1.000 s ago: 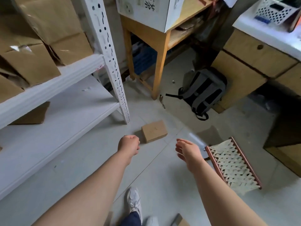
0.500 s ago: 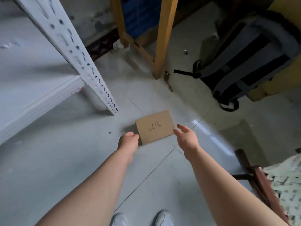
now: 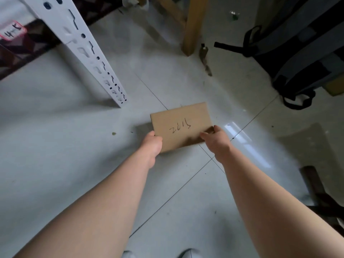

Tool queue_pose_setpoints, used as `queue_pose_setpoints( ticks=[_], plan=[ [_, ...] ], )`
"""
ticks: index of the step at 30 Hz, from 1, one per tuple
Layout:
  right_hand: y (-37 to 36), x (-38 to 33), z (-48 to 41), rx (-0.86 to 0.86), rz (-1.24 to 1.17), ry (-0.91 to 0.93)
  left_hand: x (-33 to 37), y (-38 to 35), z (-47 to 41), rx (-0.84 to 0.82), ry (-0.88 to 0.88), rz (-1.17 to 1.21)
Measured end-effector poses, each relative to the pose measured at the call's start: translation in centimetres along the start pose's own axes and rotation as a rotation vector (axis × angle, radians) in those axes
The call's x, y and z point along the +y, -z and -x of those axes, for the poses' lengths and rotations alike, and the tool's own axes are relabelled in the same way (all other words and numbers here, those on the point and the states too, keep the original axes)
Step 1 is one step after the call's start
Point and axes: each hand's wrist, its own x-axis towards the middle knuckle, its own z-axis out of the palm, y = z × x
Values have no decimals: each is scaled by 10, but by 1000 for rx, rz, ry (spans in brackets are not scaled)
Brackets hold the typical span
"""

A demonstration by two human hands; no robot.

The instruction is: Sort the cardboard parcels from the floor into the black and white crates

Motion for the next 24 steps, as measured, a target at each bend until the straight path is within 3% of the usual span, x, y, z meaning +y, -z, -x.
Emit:
queue_pose_setpoints(
  ticks=[9, 24],
  plan=[
    [16, -25, 110, 110, -205, 53, 38, 46, 98, 179, -82, 156],
    [135, -161, 487, 113, -397, 270, 154, 184, 464, 343, -196, 359]
  ],
)
